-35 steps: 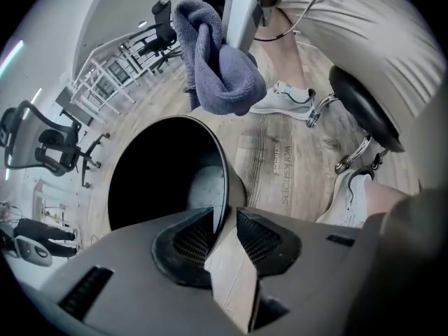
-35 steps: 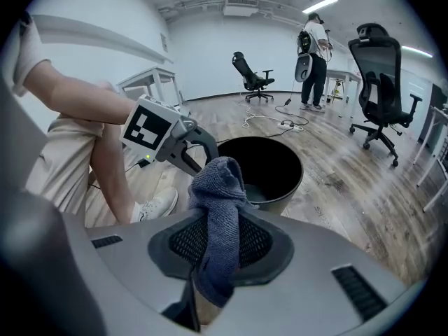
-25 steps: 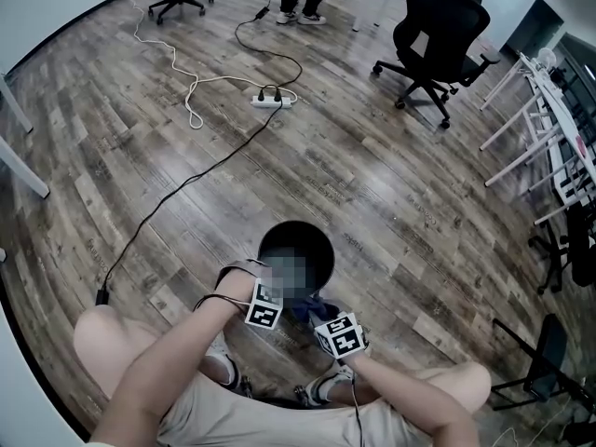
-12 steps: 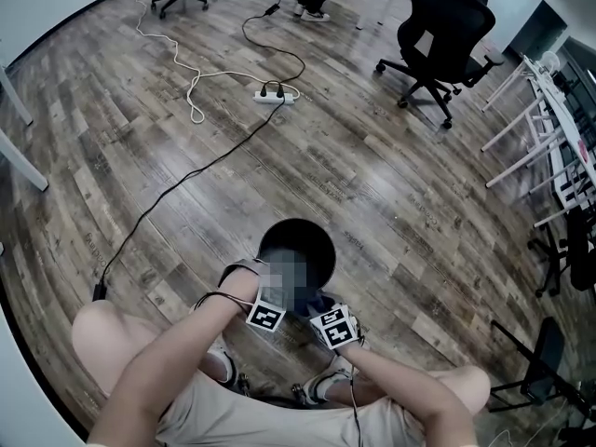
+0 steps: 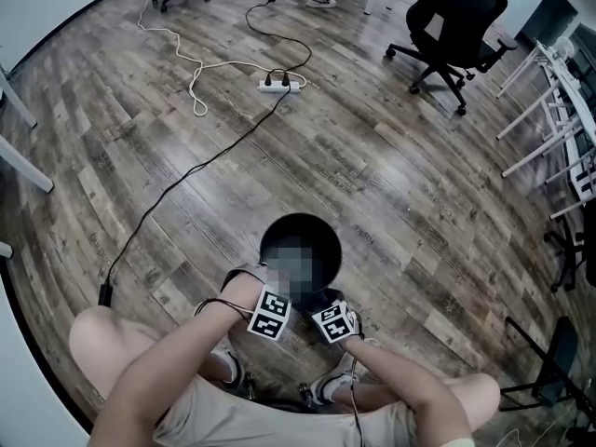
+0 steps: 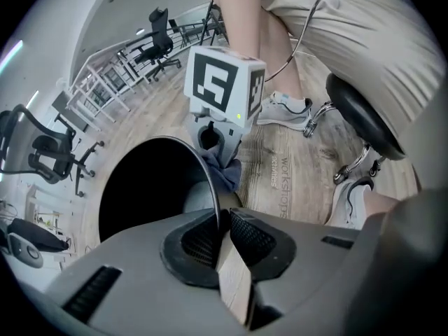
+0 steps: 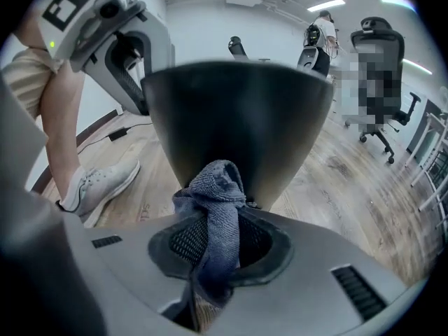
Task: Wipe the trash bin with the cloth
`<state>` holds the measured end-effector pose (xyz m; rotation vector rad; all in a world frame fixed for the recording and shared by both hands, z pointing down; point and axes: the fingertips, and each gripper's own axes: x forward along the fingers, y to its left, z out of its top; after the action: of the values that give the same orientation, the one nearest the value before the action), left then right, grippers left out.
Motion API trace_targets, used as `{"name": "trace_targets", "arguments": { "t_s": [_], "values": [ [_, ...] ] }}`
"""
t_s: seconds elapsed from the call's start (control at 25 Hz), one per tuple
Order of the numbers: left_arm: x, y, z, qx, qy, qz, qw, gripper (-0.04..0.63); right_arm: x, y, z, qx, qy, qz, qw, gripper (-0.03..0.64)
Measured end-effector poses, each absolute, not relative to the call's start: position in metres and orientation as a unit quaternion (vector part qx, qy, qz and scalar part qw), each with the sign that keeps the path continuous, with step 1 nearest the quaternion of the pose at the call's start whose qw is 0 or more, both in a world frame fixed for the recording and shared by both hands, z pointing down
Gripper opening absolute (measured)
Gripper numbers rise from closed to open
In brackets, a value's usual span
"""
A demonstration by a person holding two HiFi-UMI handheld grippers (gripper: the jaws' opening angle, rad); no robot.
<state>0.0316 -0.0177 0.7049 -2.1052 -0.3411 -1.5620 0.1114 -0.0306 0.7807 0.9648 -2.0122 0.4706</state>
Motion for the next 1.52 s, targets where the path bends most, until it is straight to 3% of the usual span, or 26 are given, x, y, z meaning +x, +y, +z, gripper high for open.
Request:
{"name": "trace_targets", "arguments": {
  "t_s": [0.36,0.6,0.84,0.92,1.12,1.24,1.32,1.36,1.52],
  "values": [
    [0.042,-0.016,0.704,-0.778,-0.116,-0.572,0.232,0.048,0.128,-0.040,0.864,0.372,-0.787,0.178,0.458,0.083],
    [0.052,-0.018,0.702,-0.788,-0.092,-0.573,0.204,0.046,0.135,-0.046,0.886,0.380,-0.788,0.205,0.439,0.083],
    [0.050,-0.015,0.698,-0.799,-0.079,-0.566,0.188,0.049,0.129,-0.013,0.835,0.340,-0.793,0.228,0.452,0.082],
    [0.052,-0.013,0.694,-0.806,-0.083,-0.556,0.186,0.126,0.133,0.015,0.804,0.315,-0.797,0.245,0.453,0.083],
    [0.030,-0.020,0.700,-0.789,-0.088,-0.580,0.181,0.166,0.150,0.039,0.711,0.327,-0.806,0.242,0.430,0.083],
    [0.021,-0.028,0.705,-0.780,-0.084,-0.586,0.203,0.166,0.150,0.023,0.665,0.373,-0.807,0.247,0.386,0.082],
    [0.021,-0.031,0.705,-0.777,-0.081,-0.586,0.216,0.131,0.141,0.013,0.644,0.381,-0.815,0.235,0.368,0.083],
    [0.022,-0.031,0.704,-0.776,-0.082,-0.588,0.215,0.094,0.136,0.009,0.637,0.381,-0.820,0.223,0.365,0.083],
    [0.027,-0.026,0.704,-0.775,-0.092,-0.590,0.206,0.081,0.123,-0.002,0.634,0.376,-0.831,0.174,0.371,0.083]
  ]
}}
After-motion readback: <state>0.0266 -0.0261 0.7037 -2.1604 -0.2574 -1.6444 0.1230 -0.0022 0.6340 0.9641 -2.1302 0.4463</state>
